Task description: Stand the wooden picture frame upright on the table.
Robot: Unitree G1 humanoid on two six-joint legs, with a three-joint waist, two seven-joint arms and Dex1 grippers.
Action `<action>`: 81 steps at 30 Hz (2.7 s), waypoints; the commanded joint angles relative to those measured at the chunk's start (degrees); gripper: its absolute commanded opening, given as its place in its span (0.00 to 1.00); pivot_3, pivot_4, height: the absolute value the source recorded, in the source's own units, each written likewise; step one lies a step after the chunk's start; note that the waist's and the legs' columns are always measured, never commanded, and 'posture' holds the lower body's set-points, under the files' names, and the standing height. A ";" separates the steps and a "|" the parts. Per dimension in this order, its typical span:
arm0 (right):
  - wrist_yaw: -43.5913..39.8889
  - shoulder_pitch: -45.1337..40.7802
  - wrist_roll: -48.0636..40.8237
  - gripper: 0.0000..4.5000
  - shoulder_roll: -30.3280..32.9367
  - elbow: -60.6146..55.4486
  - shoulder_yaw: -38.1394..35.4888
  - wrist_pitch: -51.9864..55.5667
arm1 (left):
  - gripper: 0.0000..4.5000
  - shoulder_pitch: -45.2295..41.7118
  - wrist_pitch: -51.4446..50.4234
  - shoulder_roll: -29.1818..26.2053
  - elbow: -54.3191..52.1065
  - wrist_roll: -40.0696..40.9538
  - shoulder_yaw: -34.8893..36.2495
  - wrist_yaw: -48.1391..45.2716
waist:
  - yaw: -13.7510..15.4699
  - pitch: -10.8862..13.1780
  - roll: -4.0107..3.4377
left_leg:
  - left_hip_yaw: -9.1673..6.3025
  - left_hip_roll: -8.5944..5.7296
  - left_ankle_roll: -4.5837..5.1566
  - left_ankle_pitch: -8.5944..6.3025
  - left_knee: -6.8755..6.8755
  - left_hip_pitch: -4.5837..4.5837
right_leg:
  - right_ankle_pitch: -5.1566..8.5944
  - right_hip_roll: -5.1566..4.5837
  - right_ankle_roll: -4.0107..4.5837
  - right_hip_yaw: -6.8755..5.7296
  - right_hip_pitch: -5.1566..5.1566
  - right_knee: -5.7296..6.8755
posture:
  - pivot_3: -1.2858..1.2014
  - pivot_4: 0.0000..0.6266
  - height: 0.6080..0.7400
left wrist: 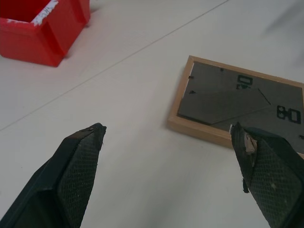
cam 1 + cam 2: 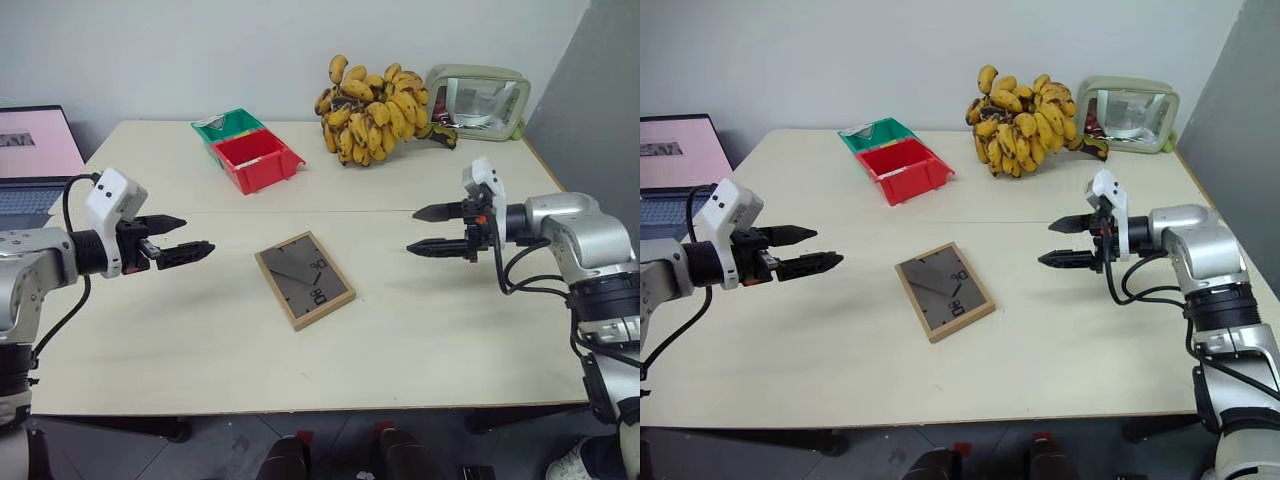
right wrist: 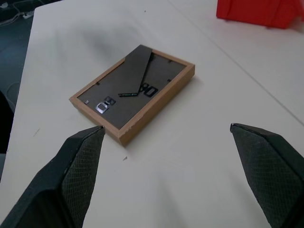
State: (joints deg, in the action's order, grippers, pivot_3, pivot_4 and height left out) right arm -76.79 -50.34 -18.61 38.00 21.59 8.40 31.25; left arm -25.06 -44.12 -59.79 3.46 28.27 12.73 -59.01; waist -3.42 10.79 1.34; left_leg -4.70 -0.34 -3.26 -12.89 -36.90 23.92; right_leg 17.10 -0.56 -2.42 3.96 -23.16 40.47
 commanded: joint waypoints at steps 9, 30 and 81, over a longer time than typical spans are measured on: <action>2.74 -2.51 3.98 0.99 -2.42 6.03 -0.17 -6.67 | 1.00 1.13 0.73 0.73 -1.49 -1.09 2.18 3.25 | 0.10 0.01 0.00 | -0.02 -0.02 0.00 0.00 -0.02 0.04 | 0.00 -0.04 0.00 -0.02 -0.03 0.01 | 0.52 0.24 1.00; 32.77 0.55 19.65 0.26 -25.04 19.40 4.73 -24.02 | 0.18 7.64 -2.17 37.77 -12.17 -12.64 -2.36 47.48 | 0.18 -0.12 0.13 | 0.01 -0.10 -0.01 0.00 -0.07 -0.04 | -0.03 -0.45 -0.02 -0.01 -0.03 0.21 | 0.52 0.24 1.00; 35.89 12.04 20.14 0.01 -16.67 2.57 2.03 -15.41 | 0.65 -4.70 -48.37 32.78 2.33 17.99 4.60 17.09 | -0.90 -0.20 0.11 | -0.25 -0.06 0.01 0.00 0.25 -1.00 | -0.01 -0.02 -0.04 -0.23 1.26 -0.49 | 0.52 0.24 1.00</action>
State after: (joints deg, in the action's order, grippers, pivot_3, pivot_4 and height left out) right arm -40.55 -38.29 1.70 21.78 26.41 10.32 15.59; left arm -29.37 -91.31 -28.52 3.31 45.99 16.22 -44.65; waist -4.32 10.59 1.45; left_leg -4.94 -0.41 -3.25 -12.89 -36.63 22.90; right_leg 17.09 -0.61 -2.46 3.76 -21.90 39.97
